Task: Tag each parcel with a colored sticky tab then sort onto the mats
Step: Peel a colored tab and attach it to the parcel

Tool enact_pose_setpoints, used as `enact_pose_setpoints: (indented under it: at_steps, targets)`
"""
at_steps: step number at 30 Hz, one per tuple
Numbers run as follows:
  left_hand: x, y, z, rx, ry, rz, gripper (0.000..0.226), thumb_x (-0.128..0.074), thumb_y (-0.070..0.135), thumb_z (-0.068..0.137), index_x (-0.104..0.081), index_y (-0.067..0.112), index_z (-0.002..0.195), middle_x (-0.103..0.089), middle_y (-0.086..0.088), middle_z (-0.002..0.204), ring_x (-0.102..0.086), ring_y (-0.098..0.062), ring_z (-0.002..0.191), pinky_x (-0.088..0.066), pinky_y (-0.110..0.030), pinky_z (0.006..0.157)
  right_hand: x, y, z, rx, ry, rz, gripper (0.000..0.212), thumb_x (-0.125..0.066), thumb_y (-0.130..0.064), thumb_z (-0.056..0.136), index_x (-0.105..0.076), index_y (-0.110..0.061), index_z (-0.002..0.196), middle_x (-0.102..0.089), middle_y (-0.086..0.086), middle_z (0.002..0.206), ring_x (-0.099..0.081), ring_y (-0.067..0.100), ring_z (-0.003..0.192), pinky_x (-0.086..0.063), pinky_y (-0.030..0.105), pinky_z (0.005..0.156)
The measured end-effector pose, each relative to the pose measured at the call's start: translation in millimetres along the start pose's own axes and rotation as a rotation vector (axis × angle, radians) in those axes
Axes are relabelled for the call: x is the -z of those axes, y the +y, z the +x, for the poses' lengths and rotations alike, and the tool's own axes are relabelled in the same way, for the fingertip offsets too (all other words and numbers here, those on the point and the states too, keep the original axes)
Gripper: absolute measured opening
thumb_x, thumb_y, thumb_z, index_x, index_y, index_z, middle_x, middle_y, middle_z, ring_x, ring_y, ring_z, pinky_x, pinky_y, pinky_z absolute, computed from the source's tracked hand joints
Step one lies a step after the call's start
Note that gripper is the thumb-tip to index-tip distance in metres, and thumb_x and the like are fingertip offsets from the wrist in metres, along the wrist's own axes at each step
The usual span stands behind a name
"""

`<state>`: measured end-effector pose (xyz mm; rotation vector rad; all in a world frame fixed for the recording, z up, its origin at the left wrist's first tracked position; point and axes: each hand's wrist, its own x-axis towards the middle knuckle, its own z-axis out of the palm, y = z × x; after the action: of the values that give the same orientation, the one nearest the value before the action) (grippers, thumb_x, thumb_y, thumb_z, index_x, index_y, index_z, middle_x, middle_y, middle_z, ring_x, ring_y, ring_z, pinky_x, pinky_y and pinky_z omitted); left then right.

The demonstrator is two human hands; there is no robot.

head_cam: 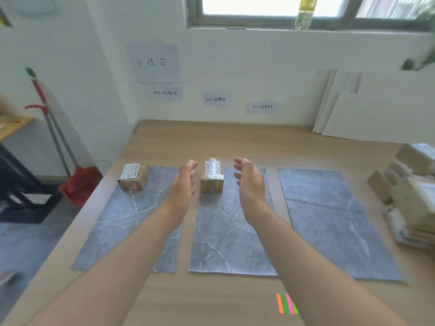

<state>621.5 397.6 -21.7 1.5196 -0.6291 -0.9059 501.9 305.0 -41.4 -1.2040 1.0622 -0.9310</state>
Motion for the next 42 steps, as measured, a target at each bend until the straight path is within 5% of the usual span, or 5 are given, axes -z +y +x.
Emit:
enact_pose_setpoints:
  at_steps: [4,10,20,30,42]
  targets:
    - [5,11,-47,-0.03,-0.101,-0.029,0.055,-0.029,0.05,0.104,-0.043,0.02,0.148,-0.042,-0.006,0.154,-0.04,-0.018,0.137,-0.028,-0.041,0.119,12,-8,-59,0.043,0.057,0.01,0.038,-0.038,-0.039,0.105,-0.067,-0.026,0.126,-0.065,-0.006,0.13,-0.058,0.016,0.124,-0.044,0.038,0.108]
    - [-5,26,-110,-0.062,-0.181,-0.041,0.097,-0.046,0.075,0.055,-0.051,0.029,0.14,-0.052,0.001,0.136,-0.054,-0.001,0.106,-0.04,-0.033,0.102,42,-22,-129,0.061,0.143,0.002,0.037,-0.039,-0.037,0.105,-0.068,-0.023,0.125,-0.065,-0.007,0.129,-0.06,0.016,0.12,-0.045,0.035,0.102]
    - [-91,24,-151,-0.075,-0.314,0.038,0.051,-0.031,0.052,0.103,-0.05,0.026,0.142,-0.051,-0.005,0.143,-0.044,-0.022,0.135,-0.033,-0.045,0.117,138,-42,-168,0.135,0.267,0.009,0.041,-0.04,-0.041,0.101,-0.067,-0.024,0.126,-0.065,-0.007,0.128,-0.06,0.014,0.119,-0.045,0.032,0.098]
    - [-245,9,-191,-0.006,-0.484,0.058,0.078,-0.04,0.066,0.076,-0.053,0.026,0.141,-0.052,-0.004,0.143,-0.043,-0.023,0.134,-0.035,-0.044,0.115,294,-44,-177,0.097,0.411,-0.018,0.048,-0.038,-0.045,0.095,-0.067,-0.023,0.127,-0.064,-0.003,0.133,-0.057,0.015,0.126,-0.044,0.043,0.112]
    - [-419,-21,-215,0.001,-0.567,0.079,0.056,-0.037,0.059,0.098,-0.053,0.026,0.14,-0.052,-0.004,0.143,-0.044,-0.025,0.135,-0.038,-0.047,0.114,470,-38,-164,0.064,0.519,-0.021,0.043,-0.039,-0.047,0.096,-0.069,-0.026,0.119,-0.069,-0.005,0.118,-0.062,0.014,0.116,-0.05,0.039,0.101]
